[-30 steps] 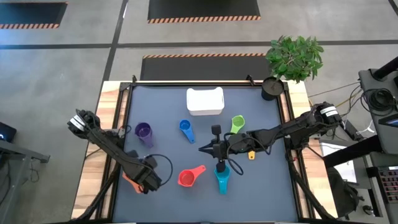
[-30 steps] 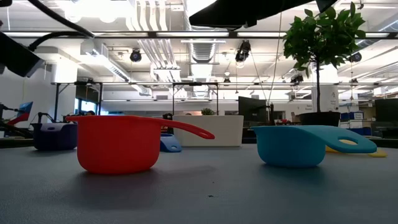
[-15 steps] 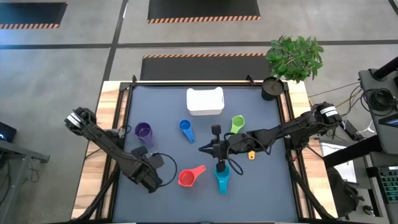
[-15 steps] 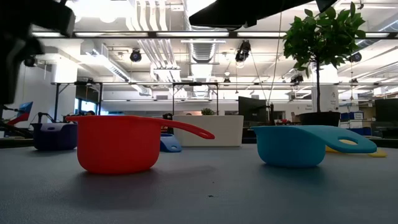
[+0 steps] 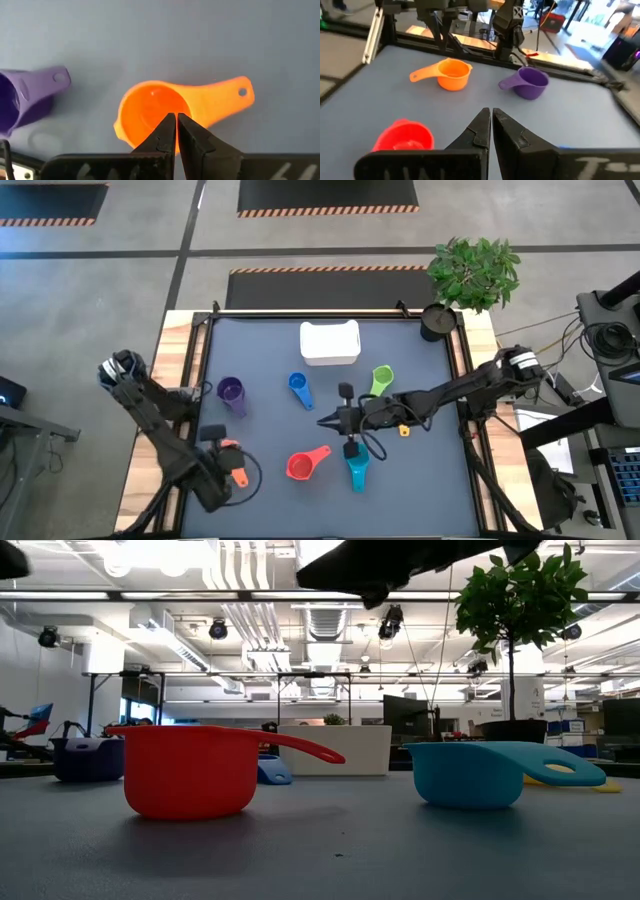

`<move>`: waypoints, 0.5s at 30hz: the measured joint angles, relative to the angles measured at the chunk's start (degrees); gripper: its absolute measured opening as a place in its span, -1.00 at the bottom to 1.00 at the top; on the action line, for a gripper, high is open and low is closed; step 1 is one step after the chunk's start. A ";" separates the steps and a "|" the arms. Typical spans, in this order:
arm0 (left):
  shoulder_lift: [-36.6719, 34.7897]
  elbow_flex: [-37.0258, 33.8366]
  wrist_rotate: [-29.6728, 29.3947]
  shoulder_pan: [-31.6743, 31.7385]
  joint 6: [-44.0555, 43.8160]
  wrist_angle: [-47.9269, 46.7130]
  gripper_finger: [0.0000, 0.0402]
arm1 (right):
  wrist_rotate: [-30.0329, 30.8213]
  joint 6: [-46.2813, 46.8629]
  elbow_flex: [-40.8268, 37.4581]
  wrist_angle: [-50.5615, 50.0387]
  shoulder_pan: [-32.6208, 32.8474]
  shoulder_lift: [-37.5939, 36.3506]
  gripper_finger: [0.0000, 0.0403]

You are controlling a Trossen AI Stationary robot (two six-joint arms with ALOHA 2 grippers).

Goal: Nest measuring cups in basket
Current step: Stack the orange measuring cup on top of the purple measuring cup

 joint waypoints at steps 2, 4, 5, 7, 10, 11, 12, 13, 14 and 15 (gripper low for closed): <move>-0.20 0.00 -1.71 -2.13 -1.25 -0.27 -1.00 | -0.97 1.58 2.45 -0.44 0.00 2.88 -0.96; -0.70 0.00 -5.70 -4.13 -2.91 -0.84 -1.00 | -1.14 1.95 5.99 -1.12 0.02 6.31 -0.96; -1.08 0.00 -8.32 -5.05 -3.83 -1.05 -1.00 | -1.15 2.14 7.96 -1.83 0.00 8.01 -0.96; -1.85 0.00 -12.95 -6.57 -5.31 -1.13 -1.00 | -1.15 2.14 12.44 -3.67 0.00 11.44 -0.96; -2.84 0.00 -14.37 -8.17 -6.93 -1.11 -1.00 | -1.13 2.11 18.84 -5.73 0.00 16.61 -0.96; -2.99 -0.04 -14.37 -8.83 -7.88 -1.16 -1.00 | -1.10 2.11 20.90 -5.72 0.00 18.42 -0.96; -3.08 -0.11 -14.35 -9.45 -8.79 -1.15 -1.00 | -1.13 2.11 22.88 -5.72 0.00 20.15 -0.96; -3.08 -0.15 -14.33 -10.01 -9.45 -1.18 -1.00 | -1.12 2.13 24.69 -5.80 0.00 21.87 -0.96; -3.08 -0.15 -14.30 -10.63 -10.06 -1.18 -1.00 | -1.11 2.11 26.68 -5.72 0.00 23.66 -0.96; -3.08 -0.15 -14.15 -11.26 -10.45 -1.18 -1.00 | -1.11 2.06 28.53 -5.74 0.00 25.33 -0.96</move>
